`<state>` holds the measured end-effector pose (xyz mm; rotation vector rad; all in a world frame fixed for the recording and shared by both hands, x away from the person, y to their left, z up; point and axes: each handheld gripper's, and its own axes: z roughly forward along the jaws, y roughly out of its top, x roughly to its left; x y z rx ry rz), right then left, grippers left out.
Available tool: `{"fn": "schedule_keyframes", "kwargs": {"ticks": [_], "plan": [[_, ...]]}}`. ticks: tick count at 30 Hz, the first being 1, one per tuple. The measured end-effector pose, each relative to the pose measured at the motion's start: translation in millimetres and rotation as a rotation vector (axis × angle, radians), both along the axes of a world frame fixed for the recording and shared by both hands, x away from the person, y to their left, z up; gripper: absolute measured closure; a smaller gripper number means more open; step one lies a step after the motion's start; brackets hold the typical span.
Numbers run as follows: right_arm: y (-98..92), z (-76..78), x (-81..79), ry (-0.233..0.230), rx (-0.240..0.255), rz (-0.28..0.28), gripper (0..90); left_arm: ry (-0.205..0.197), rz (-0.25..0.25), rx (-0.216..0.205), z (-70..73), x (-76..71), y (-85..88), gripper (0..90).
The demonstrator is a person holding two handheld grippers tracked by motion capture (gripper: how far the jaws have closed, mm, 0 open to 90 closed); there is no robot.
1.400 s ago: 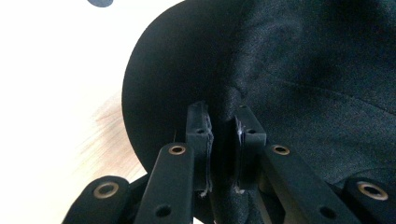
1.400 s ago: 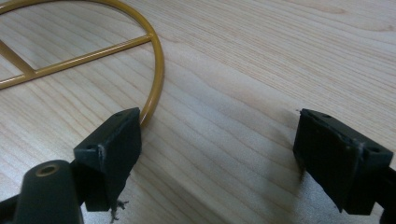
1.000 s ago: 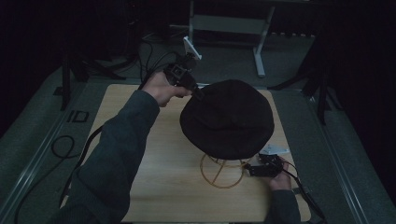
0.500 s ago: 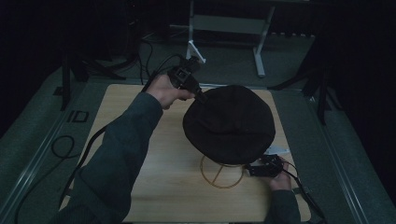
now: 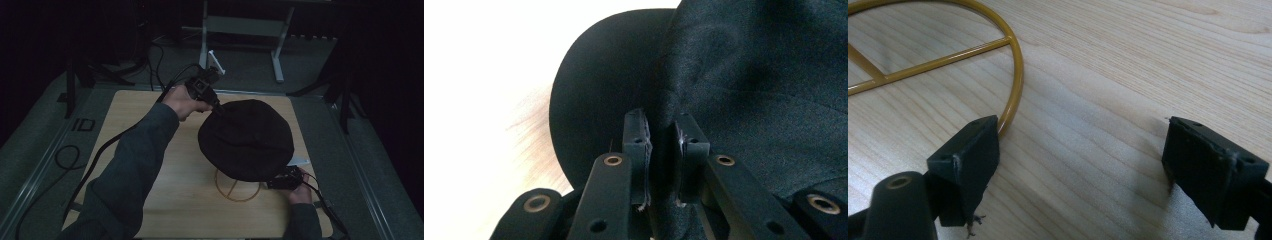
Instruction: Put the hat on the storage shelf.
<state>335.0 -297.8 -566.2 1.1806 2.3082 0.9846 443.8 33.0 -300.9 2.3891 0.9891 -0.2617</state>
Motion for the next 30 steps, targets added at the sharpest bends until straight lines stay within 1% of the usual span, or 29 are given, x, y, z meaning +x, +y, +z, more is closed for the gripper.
{"fn": "schedule_keyframes", "kwargs": {"ticks": [3,7,13,16,19,20,21,23,24,25,26,27,30], "plan": [[0.0,0.0,0.0,0.0,-0.001,0.001,15.3,0.008,-0.002,0.006,-4.5,0.4,-1.5,79.0],[-0.1,-0.1,0.1,0.0,0.0,0.002,15.3,0.026,0.001,0.012,-14.7,3.0,-2.8,78.7],[-0.1,-0.1,0.0,0.0,-0.001,0.002,15.3,0.054,0.01,-0.003,-27.6,6.9,-1.1,79.2],[-0.1,0.0,0.0,0.0,-0.001,0.002,15.3,0.056,0.01,0.007,-32.0,7.1,-1.2,79.4],[-0.1,-0.1,0.0,0.0,-0.001,0.002,15.3,0.057,-0.008,0.01,-34.5,6.2,-1.3,79.0],[-0.1,0.0,0.0,0.0,-0.001,0.002,15.3,0.052,-0.021,0.015,-35.2,5.7,-1.4,77.9],[-0.1,0.0,0.0,0.0,-0.002,0.002,15.3,0.055,-0.027,0.017,-35.8,5.3,-1.4,76.1],[-0.3,0.0,0.0,0.0,-0.003,0.003,15.3,0.067,-0.039,0.015,-37.0,4.7,-1.1,69.0],[-0.1,0.0,0.0,0.0,-0.001,0.001,15.3,0.067,-0.038,0.012,-36.9,4.2,-0.7,66.2],[-0.1,0.0,0.0,0.0,-0.001,0.001,15.3,0.068,-0.036,-0.001,-36.3,3.9,0.1,64.3],[-0.1,-0.1,0.0,0.0,-0.001,0.001,15.3,0.064,-0.032,-0.005,-35.5,3.5,0.4,61.4],[-0.1,0.0,0.0,0.0,-0.001,0.001,15.3,0.057,-0.032,-0.008,-34.5,3.3,1.1,60.5],[0.0,-0.1,0.1,-0.001,-0.001,0.002,15.3,0.043,-0.025,0.006,-33.2,3.2,2.0,57.9]]}}
